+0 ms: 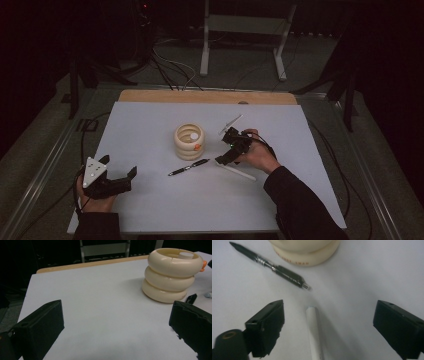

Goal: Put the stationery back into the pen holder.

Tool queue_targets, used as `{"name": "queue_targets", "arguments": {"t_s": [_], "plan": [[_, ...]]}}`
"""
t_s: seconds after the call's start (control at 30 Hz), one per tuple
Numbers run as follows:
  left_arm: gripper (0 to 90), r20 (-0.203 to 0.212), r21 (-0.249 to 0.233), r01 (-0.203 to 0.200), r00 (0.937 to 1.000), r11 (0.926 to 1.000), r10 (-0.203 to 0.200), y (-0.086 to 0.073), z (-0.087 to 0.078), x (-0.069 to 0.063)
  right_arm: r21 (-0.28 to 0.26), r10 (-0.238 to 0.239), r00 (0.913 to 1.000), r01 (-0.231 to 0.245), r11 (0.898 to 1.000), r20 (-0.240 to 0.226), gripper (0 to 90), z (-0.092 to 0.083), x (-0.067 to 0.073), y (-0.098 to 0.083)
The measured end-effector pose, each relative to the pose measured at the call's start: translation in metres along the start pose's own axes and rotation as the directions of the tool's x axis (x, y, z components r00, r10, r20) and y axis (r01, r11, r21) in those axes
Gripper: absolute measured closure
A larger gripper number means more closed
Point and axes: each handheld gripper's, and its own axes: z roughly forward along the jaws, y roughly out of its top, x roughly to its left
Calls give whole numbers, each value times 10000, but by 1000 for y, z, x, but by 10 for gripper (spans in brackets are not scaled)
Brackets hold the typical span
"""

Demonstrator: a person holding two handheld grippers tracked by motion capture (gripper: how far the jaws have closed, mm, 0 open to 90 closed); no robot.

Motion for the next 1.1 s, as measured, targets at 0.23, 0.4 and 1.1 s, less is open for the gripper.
{"name": "queue_targets", "arguments": {"t_s": [0.23, 0.4, 1.1], "plan": [[2, 36, -9, 22, 10000, 10000, -22, 0, 0, 0, 324, -140, 9999, 138, 9994, 43, 146, 7, 3, -6], [2, 50, -5, 13, 10000, 10000, -13, 0, 1, 0, 537, -379, 9990, 366, 9979, 218, 168, 7, 7, -8], [2, 31, 13, 17, 10000, 10000, -17, 0, 1, 0, 1567, -1262, 9919, 1263, 9795, -105, 793, 28, 12, -15]]}}
